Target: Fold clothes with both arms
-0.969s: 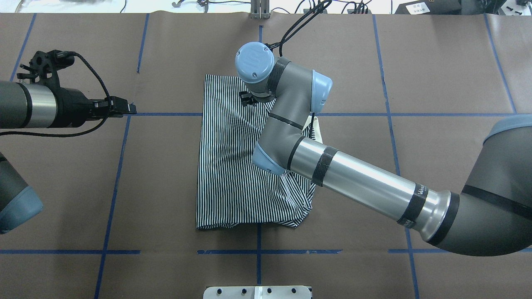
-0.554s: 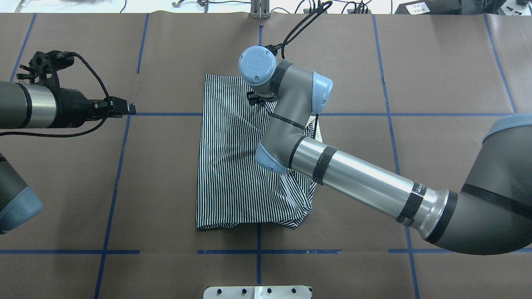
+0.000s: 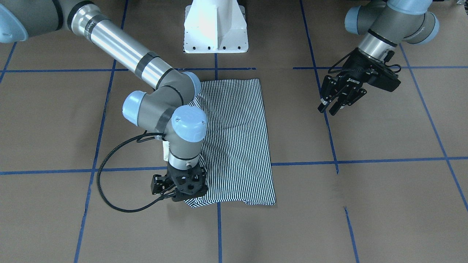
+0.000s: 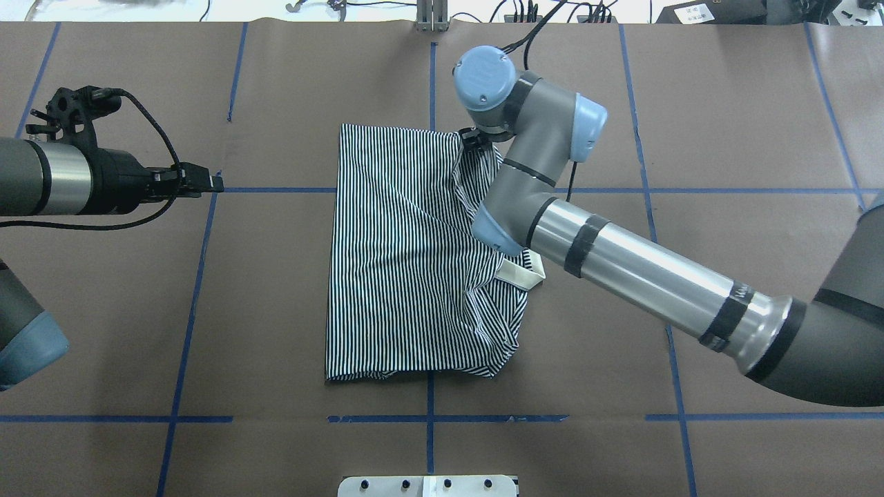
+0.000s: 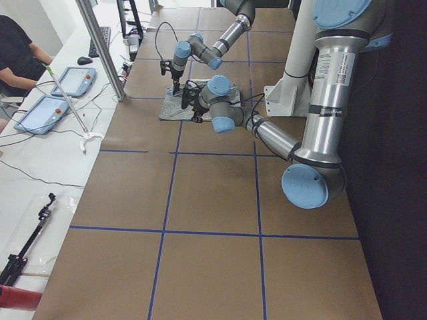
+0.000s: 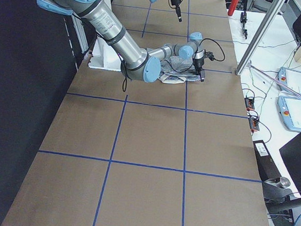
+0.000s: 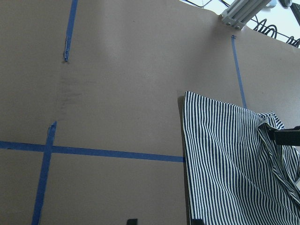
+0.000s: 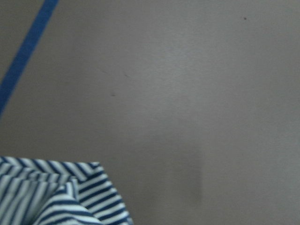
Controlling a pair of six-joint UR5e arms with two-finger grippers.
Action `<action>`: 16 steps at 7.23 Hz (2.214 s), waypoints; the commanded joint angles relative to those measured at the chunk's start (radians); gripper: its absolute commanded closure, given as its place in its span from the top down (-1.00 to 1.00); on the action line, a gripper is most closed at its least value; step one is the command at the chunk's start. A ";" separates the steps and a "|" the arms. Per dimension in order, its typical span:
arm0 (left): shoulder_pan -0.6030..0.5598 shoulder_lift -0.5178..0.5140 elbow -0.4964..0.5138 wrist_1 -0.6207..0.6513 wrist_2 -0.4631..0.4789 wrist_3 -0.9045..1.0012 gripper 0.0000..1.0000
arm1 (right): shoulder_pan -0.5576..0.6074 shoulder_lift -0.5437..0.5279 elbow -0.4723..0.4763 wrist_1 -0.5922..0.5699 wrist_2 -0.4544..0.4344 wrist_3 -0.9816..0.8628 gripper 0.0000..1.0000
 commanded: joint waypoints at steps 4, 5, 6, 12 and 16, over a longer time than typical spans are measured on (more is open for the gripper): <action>0.001 -0.001 -0.001 0.000 0.000 0.000 -0.02 | 0.095 -0.111 0.120 0.009 0.085 -0.161 1.00; -0.001 0.002 -0.019 0.001 -0.002 0.000 -0.02 | 0.092 -0.111 0.166 0.003 0.131 -0.096 1.00; -0.002 0.028 -0.076 0.044 -0.053 0.000 -0.02 | 0.048 -0.170 0.304 -0.001 0.139 0.058 1.00; -0.001 0.020 -0.101 0.104 -0.054 0.003 -0.02 | -0.426 -0.530 0.931 -0.141 -0.213 1.114 0.70; -0.001 0.013 -0.099 0.104 -0.054 0.003 -0.02 | -0.490 -0.545 0.910 -0.132 -0.217 1.271 0.51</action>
